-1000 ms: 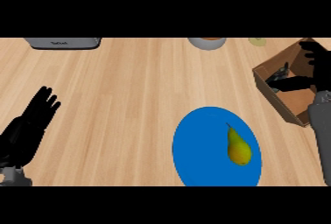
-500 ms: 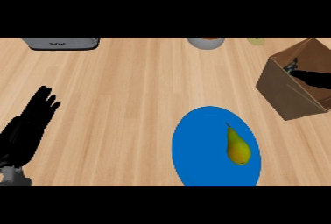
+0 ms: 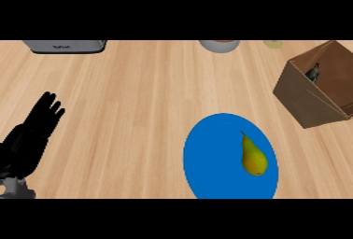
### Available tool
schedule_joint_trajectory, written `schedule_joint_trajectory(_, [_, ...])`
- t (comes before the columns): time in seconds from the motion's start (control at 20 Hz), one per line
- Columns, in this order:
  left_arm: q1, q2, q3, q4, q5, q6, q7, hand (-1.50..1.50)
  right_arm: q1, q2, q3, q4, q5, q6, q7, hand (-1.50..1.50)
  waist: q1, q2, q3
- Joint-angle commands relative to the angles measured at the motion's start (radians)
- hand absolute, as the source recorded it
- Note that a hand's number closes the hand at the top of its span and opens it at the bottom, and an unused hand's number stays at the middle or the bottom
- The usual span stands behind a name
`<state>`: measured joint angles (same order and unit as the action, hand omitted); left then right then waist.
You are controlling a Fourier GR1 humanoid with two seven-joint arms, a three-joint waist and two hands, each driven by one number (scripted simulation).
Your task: Pick the eggplant from the plate and place it in the cardboard box
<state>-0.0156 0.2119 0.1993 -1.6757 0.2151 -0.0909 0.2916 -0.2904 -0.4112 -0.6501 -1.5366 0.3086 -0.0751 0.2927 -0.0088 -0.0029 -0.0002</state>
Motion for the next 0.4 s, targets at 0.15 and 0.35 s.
schedule_joint_trajectory(0.15, [0.001, 0.005, 0.017, -0.037, 0.0, -0.002, 0.024, 0.0, 0.106, -0.084, -0.09, 0.011, -0.164, 0.116, -0.083, -1.5, 0.008, 0.002, 0.0])
schedule_joint_trajectory(0.35, [-0.067, 0.003, 0.003, -0.028, -0.006, 0.023, 0.092, 0.0, 0.133, -0.132, -0.122, 0.112, -0.18, 0.138, -0.177, -1.5, 0.009, 0.003, 0.001])
